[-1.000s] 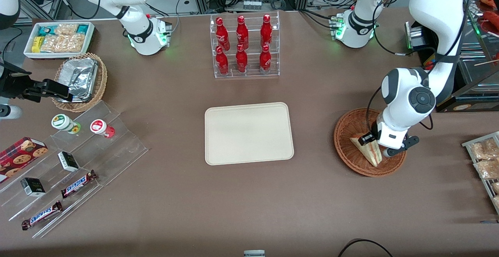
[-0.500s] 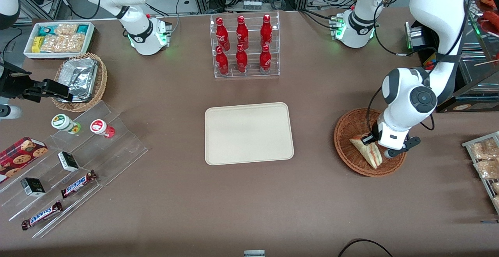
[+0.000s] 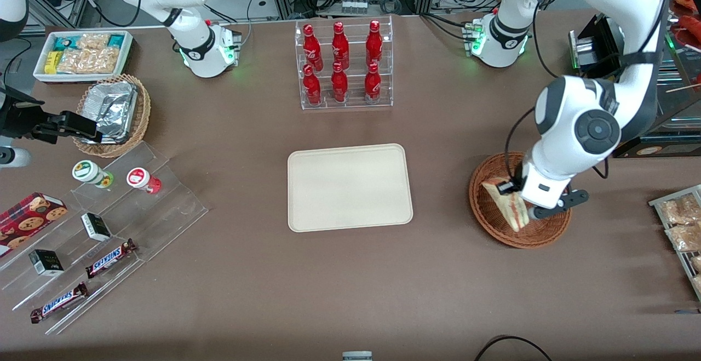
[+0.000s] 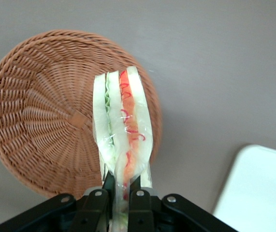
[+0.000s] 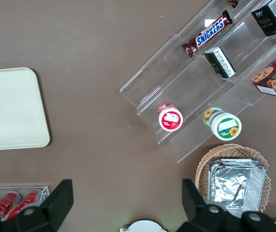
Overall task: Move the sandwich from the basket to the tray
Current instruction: 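Carry the held sandwich over the white tray and lower it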
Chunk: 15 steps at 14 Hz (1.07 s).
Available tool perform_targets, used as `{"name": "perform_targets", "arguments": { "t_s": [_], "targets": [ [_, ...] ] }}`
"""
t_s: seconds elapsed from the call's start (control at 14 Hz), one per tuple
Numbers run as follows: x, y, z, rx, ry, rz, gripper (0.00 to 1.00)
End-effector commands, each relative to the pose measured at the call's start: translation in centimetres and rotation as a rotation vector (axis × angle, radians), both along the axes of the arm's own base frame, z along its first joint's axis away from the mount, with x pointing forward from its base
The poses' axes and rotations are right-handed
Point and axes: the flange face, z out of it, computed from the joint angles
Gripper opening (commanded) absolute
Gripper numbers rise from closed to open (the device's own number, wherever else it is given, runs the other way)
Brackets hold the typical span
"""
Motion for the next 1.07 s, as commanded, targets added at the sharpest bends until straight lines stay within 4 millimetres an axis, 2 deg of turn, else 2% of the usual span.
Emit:
{"name": "perform_targets", "arguments": {
  "t_s": [0.0, 0.29, 0.36, 0.43, 0.5, 0.57, 0.86, 1.0],
  "targets": [
    [0.1, -4.4, 3.2, -0.001, -0.015, -0.024, 0.0],
    [-1.7, -12.7, 4.0, -0.018, -0.04, -0.116, 0.0],
    [-1.8, -14.7, 3.7, -0.02, -0.041, -0.108, 0.0],
    [-2.4, -17.6, 3.2, -0.019, -0.041, -0.111, 0.0],
    [-2.9, -20.2, 2.0, -0.019, -0.03, -0.13, 0.0],
    [-3.1, -22.1, 1.3, -0.023, -0.03, -0.15, 0.0],
    [-3.8, -27.5, -1.2, -0.043, -0.015, -0.206, 0.0],
    [-4.4, -29.3, -3.8, -0.038, 0.011, -0.227, 0.0]
  ]
}}
